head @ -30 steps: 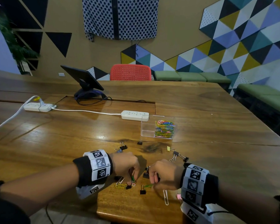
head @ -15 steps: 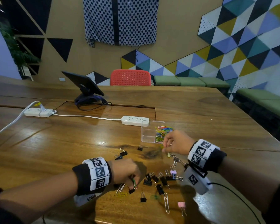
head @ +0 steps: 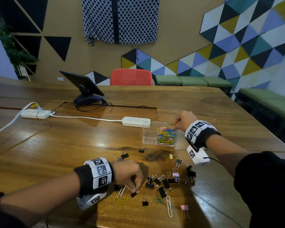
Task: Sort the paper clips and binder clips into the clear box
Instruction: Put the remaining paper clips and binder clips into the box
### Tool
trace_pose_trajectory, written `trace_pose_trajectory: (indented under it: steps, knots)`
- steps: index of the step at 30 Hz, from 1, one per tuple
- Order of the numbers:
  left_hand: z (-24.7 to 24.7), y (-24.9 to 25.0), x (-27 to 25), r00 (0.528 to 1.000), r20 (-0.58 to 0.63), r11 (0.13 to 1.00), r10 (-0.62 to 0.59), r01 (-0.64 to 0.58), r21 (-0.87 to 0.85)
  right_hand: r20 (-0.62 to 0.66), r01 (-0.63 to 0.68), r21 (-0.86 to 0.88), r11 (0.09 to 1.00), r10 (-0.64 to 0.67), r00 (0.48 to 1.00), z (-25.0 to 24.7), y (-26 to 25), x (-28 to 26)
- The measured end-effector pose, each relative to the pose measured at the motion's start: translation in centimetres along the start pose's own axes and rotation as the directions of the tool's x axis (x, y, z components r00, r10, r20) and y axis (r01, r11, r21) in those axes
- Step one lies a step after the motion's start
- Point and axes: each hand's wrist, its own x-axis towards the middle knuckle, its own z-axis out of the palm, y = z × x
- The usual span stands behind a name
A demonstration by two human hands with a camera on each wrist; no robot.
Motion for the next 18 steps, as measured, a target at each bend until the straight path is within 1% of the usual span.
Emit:
trace_pose_trajectory:
  steps: [2, 4, 7, 10, 14, 18]
  knots:
    - [0.0, -0.1, 0.0, 1.0, -0.002, 1.0, 0.006, -0.006, 0.004, 0.031, -0.029, 0.015, 0.999, 0.028, 0.999, 0.1, 0.0, 0.4]
    - [0.0, -0.1, -0.1, 1.0, -0.013, 1.0, 0.02, -0.02, 0.003, 0.044, -0.019, 0.051, 0.999, 0.016, 0.999, 0.3, 0.0, 0.6]
    - [0.1, -0.3, -0.2, 0.999, -0.031, 0.999, 0.042, -0.042, -0.013, 0.007, 0.022, 0.08, 0.997, -0.022, 1.0, 0.6, -0.1, 0.4]
    - [0.1, -0.2, -0.2, 0.999, -0.025, 0.999, 0.047, -0.047, -0.022, -0.042, 0.028, 0.054, 0.998, -0.025, 0.999, 1.3, 0.1, 0.6]
    - [0.0, 0.1, 0.1, 0.999, -0.015, 0.999, 0.046, -0.046, 0.0, 0.006, 0.052, 0.018, 0.999, -0.052, 0.999, 2.4, 0.4, 0.8]
    - [0.2, 0.1, 0.4, 0.998, -0.04, 0.999, 0.05, -0.05, 0.011, 0.027, 0.1, 0.006, 0.995, -0.1, 0.995, 2.6, 0.6, 0.6]
